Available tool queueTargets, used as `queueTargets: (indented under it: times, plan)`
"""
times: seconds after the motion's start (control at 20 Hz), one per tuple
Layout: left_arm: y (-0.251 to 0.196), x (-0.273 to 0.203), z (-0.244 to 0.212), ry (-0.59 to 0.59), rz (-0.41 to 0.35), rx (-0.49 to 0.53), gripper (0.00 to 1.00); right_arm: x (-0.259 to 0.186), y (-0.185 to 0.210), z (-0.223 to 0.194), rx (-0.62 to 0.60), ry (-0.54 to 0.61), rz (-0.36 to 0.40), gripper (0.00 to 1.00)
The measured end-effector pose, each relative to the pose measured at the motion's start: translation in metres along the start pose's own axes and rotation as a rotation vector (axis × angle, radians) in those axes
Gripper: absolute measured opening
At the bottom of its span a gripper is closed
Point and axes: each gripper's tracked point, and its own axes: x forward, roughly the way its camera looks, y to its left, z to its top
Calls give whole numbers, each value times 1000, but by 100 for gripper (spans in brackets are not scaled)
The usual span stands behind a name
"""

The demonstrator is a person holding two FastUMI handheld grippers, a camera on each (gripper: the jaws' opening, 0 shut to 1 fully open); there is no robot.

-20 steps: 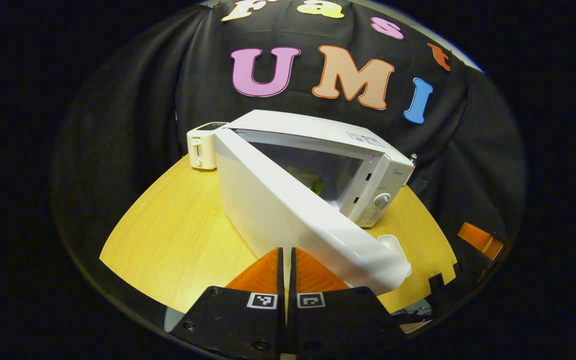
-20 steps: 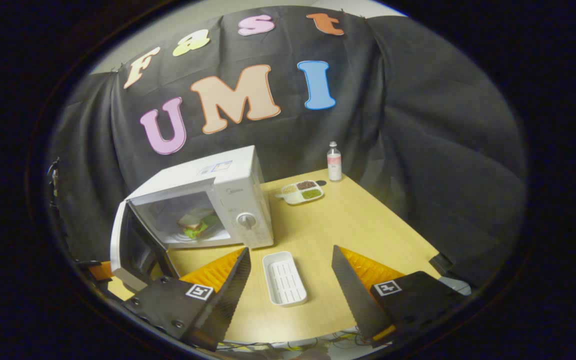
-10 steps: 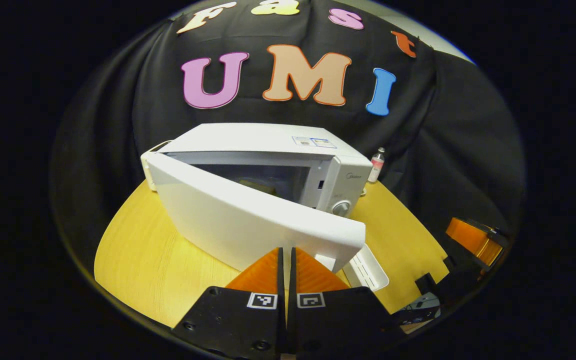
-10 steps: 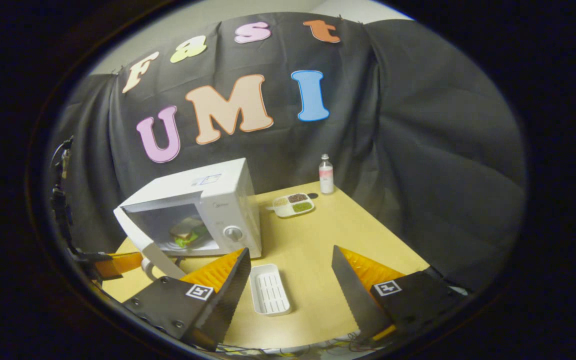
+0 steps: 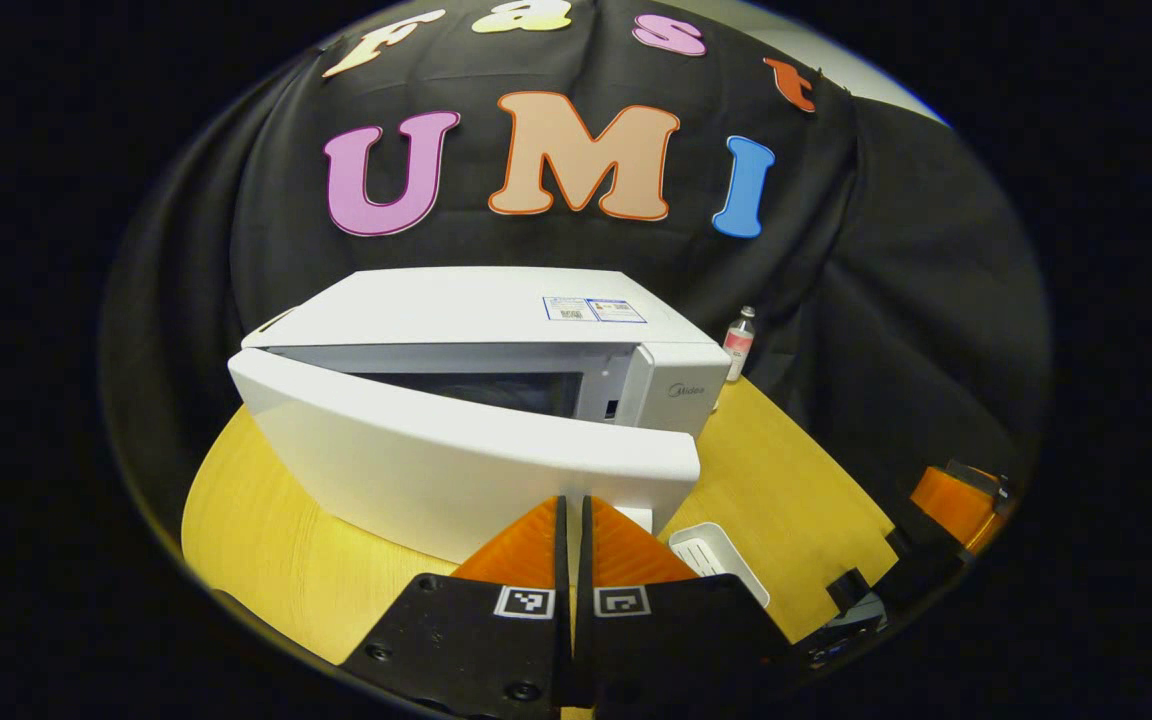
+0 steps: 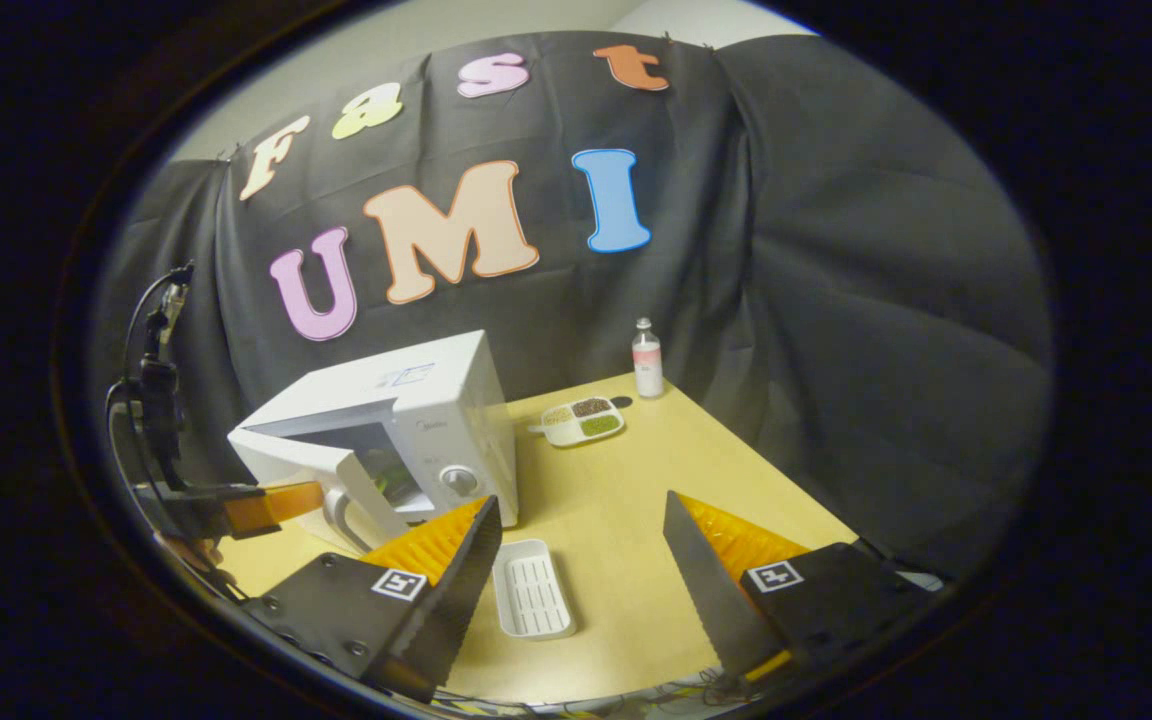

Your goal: Open the microwave oven with the left hand, put the food in, and close the microwave oven.

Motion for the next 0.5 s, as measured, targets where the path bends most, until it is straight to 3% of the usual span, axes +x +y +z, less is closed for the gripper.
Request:
queueTargets:
  times: [0.05, 0.2, 0.25, 0.3, 0.4, 0.5]
  plan:
    - [1, 4, 2, 0, 5, -6, 0, 1, 1, -1, -3, 4, 4, 92]
    - [1, 14, 8, -6, 3, -21, 0, 1, 4, -2, -18, 10, 13, 92]
    - [1, 19, 10, -9, 2, -27, 0, 1, 4, 0, -20, 5, 15, 99]
    - [1, 23, 12, -10, 0, -37, 0, 2, 4, 1, -20, -1, 16, 92]
    - [0, 30, 17, -14, -5, -64, 1, 3, 5, 3, -19, -8, 14, 92]
    - [2, 36, 21, -17, 3, -77, 0, 4, 5, 3, -17, -11, 11, 99]
